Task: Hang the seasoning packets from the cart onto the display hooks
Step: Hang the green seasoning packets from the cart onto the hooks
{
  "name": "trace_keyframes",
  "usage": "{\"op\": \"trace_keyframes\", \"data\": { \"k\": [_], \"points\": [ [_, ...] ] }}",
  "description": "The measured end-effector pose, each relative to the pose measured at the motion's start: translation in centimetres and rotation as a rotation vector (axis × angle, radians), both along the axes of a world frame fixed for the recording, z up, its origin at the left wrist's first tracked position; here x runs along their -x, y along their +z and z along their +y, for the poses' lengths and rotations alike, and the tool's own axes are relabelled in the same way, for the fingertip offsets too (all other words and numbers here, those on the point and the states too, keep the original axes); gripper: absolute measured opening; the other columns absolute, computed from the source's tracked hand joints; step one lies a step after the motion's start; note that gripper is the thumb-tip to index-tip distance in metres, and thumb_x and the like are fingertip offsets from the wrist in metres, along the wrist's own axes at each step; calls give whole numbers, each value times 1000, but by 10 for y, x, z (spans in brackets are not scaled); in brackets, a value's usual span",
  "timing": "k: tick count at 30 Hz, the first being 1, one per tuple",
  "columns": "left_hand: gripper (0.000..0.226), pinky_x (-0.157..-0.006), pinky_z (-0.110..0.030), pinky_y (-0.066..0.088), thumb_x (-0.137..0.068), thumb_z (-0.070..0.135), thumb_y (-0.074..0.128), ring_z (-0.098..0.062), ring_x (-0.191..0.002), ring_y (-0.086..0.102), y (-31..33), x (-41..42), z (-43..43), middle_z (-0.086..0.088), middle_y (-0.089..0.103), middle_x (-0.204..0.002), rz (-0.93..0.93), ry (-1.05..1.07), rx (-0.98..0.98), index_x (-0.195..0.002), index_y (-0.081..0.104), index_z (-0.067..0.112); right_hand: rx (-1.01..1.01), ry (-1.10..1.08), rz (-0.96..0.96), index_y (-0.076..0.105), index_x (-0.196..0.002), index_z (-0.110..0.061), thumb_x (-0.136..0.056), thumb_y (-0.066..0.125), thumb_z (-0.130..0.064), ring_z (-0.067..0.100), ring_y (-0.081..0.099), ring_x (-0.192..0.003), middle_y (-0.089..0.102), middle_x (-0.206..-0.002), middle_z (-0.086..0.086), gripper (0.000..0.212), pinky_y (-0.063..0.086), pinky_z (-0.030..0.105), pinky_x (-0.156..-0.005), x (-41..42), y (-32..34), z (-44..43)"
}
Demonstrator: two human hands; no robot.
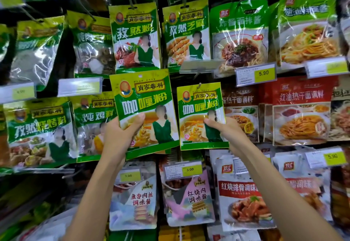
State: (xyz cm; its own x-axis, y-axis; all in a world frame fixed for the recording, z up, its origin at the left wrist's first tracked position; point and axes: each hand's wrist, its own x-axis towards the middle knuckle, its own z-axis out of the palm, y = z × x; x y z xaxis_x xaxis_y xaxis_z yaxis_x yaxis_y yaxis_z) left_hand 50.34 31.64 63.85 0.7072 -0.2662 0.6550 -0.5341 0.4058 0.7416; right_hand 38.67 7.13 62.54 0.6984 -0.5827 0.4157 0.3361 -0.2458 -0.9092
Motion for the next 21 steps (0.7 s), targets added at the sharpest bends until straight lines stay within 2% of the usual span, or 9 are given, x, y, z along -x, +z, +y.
{"op": "trace_keyframes", "data": {
  "k": [2, 5, 6, 9, 11, 13, 17, 19, 21],
  "points": [
    [29, -74, -33, 56, -66, 36, 73, -19, -85, 71, 0, 2, -1, 4, 75, -82, -4, -7, -2, -90, 64, 23, -13, -7, 16, 62, -92, -8, -85, 71, -31, 11, 61, -85, 68, -89, 4, 25, 39, 29, -73, -6, 2, -2],
    [25, -79, -39, 55, -68, 34, 73, -22, -86, 69, -2, 5, -3, 4, 75, -80, -7, 0, -6, -88, 64, 23, -55, -4, 45, 60, -89, -14, -87, 70, -28, 1, 54, -74, 63, -84, -5, 18, 35, 20, -62, -17, 8, -6],
    [25, -82, -41, 55, -67, 34, 73, -24, -87, 69, -2, 6, -3, 3, 75, -80, -1, 0, -7, -87, 64, 22, -60, -9, 54, 59, -93, -13, -87, 70, -28, 1, 53, -73, 62, -84, -5, 20, 36, 21, -64, -21, 9, -8],
    [27, -88, -47, 53, -68, 34, 73, -29, -93, 68, -4, 8, -4, -4, 74, -89, 14, -3, -19, -89, 64, 19, -61, -39, 79, 55, -102, -8, -87, 69, -26, 3, 50, -73, 59, -85, -3, 27, 36, 28, -83, -29, 13, -12],
    [29, -91, -50, 52, -68, 33, 73, -31, -96, 68, -5, 9, -4, -9, 73, -94, 26, -3, -20, -91, 64, 18, -65, -52, 87, 53, -105, -6, -87, 69, -25, 4, 51, -73, 59, -87, 0, 31, 34, 30, -84, -34, 14, -14],
    [29, -92, -53, 51, -68, 33, 74, -34, -98, 67, -6, 9, -5, -13, 72, -97, 41, -5, -19, -91, 64, 18, -65, -72, 108, 53, -110, -2, -87, 70, -24, 12, 55, -82, 61, -99, 6, 37, 33, 30, -87, -38, 16, -15],
    [33, -92, -54, 51, -65, 35, 74, -32, -99, 67, -8, 12, -7, -9, 73, -97, 57, -12, -23, -93, 66, 20, -48, -128, 125, 49, -131, 3, -87, 71, -26, 31, 52, -122, 56, -133, 17, 57, 36, 37, -102, -42, 14, -12],
    [37, -93, -51, 51, -63, 37, 74, -28, -99, 68, -10, 13, -10, -6, 74, -98, 61, -24, -23, -96, 67, 21, -16, -144, 122, 45, -136, 2, -89, 68, -27, 32, 46, -129, 51, -139, 16, 59, 34, 33, -96, -41, 12, -12],
    [38, -93, -50, 51, -63, 38, 75, -26, -99, 68, -12, 15, -12, -4, 74, -98, 67, -32, -29, -96, 68, 22, 25, -176, 113, 47, -132, 2, -91, 65, -27, 31, 49, -124, 55, -133, 15, 54, 36, 32, -90, -38, 10, -13]
  ]
}}
